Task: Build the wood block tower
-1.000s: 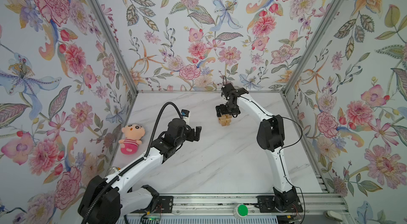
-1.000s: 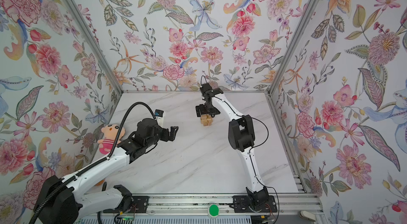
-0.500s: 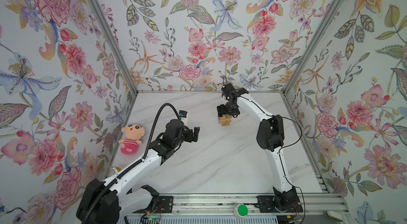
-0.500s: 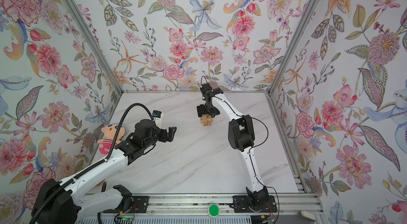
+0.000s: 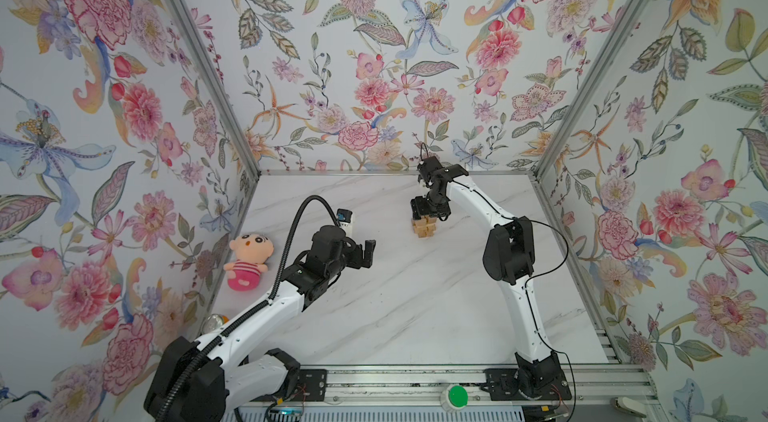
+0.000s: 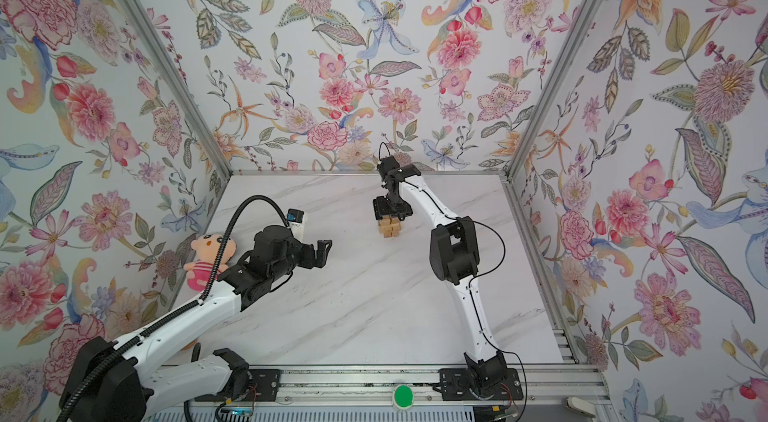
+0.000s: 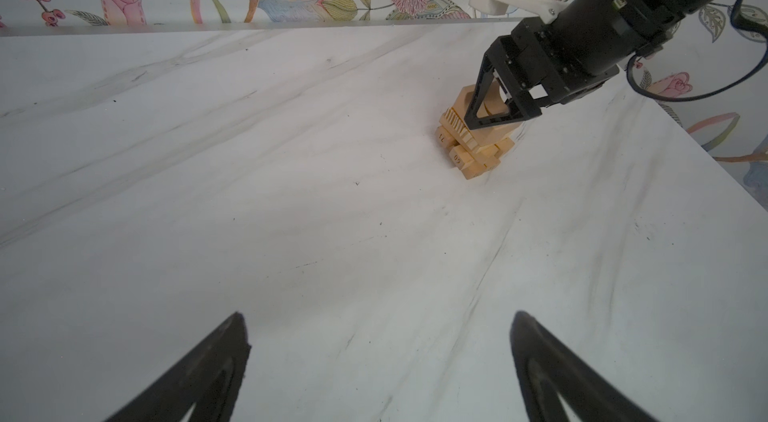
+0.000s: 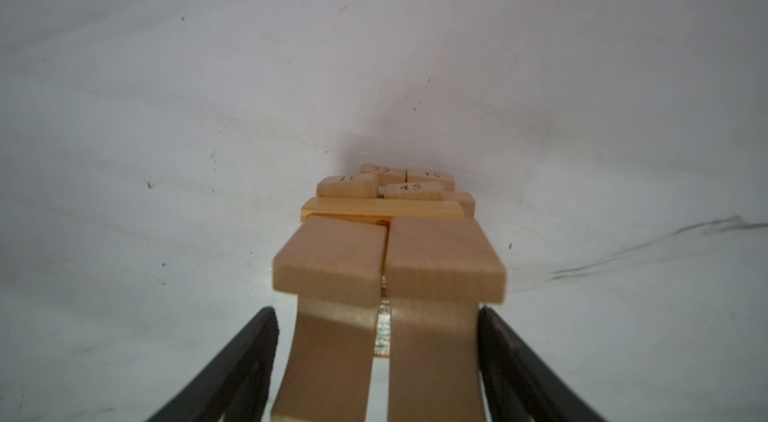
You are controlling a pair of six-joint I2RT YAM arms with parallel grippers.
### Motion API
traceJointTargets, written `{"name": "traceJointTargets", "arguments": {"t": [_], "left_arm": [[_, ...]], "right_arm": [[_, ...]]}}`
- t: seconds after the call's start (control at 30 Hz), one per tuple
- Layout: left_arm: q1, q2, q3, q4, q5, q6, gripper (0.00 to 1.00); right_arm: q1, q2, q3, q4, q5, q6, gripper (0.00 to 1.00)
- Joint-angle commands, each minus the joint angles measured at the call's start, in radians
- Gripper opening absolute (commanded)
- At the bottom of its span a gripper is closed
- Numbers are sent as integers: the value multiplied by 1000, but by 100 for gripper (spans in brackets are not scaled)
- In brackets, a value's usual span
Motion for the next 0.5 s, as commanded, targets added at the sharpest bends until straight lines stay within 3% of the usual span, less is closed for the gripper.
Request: {"name": "traceJointTargets", "arguments": {"t": [0.0,0.47], "left_arm": [[16,-18,-10,18,19,15,99],[21,-26,-14,17,18,14,99]], "right_arm": [[7,21,27,-29,9,-1,77],[6,35,34,-29,7,-13,71]]}}
